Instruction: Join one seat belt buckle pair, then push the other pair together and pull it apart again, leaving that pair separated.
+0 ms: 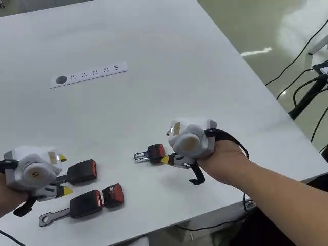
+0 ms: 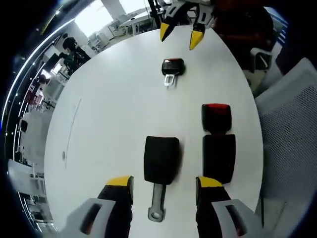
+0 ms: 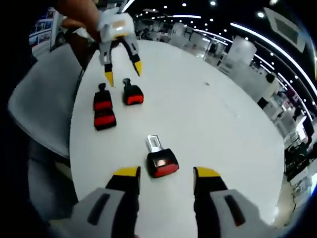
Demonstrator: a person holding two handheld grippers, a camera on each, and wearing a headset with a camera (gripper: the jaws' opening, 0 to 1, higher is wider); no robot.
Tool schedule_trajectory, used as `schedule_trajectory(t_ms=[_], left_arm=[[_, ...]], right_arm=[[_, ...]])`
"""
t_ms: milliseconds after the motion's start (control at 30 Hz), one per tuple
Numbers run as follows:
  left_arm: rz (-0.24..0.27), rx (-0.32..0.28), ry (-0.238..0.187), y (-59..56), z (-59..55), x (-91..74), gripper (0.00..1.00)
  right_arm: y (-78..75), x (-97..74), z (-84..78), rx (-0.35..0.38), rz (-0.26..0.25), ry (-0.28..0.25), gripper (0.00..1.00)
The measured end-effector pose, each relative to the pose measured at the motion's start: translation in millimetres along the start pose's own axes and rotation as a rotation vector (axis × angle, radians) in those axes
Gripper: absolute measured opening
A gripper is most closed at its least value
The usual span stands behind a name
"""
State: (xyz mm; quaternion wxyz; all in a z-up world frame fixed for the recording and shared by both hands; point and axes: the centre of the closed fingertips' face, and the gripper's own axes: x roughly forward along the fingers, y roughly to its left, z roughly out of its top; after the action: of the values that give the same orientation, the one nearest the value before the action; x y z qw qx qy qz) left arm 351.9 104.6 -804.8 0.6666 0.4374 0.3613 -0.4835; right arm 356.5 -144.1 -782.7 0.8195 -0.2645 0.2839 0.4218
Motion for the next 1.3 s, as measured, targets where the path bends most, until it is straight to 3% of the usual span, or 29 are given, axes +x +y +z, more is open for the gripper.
schedule_trajectory(t_ms=[100, 167, 233, 333, 433, 567, 633, 800, 933, 1167, 1300], left_arm=[[0.042, -0.086, -0.031, -12.6, -4.9, -18.0, 0.57], [0.165, -0.124, -0.072, -4.1, -14.4, -27.1, 0.71], [0.182, -0.253, -0.113, -15.3, -24.1, -39.9, 0.76], [0.170, -0.344, -0.135, -35.2, -41.1, -51.0, 0.77], [0.163, -0.331, -0.122, -48.7, -59.4, -57.4, 0.83], [0.206, -0.389, -0.133, -47.4, -74.0, -65.2, 0.95], [0.209, -0.449, -0.164, -49.3, -76.0, -67.5, 0.99], [0.216, -0.454, -0.178, -54.9, -83.5, -76.7, 1.00], [0.225, -0.475, -0.185, -58.9, -89.4, -82.5, 1.00], [0.233, -0.502, -0.166, -69.3, -105.1, -82.7, 1.00], [0.245, -0.508, -0.151, -69.7, -111.3, -83.5, 1.00]], right_arm=[[9.6, -16.3, -6.8, 0.072, -0.019, -0.024, 0.45], [20.4, -23.5, -12.1, 0.113, -0.008, -0.045, 0.44], [27.1, -29.1, -19.1, 0.135, -0.017, -0.057, 0.46], [38.5, -35.0, -28.8, 0.166, -0.014, -0.063, 0.52], [47.4, -42.0, -37.3, 0.158, -0.017, -0.044, 0.60], [51.1, -51.8, -38.0, 0.182, -0.030, -0.055, 0.73], [52.4, -55.7, -39.1, 0.181, -0.039, -0.050, 0.82], [52.5, -65.0, -41.6, 0.183, -0.057, -0.045, 0.94], [54.3, -70.3, -47.2, 0.198, -0.072, -0.039, 0.99], [54.8, -77.4, -56.6, 0.206, -0.100, -0.033, 0.99], [58.7, -78.1, -56.6, 0.202, -0.096, -0.033, 0.99]])
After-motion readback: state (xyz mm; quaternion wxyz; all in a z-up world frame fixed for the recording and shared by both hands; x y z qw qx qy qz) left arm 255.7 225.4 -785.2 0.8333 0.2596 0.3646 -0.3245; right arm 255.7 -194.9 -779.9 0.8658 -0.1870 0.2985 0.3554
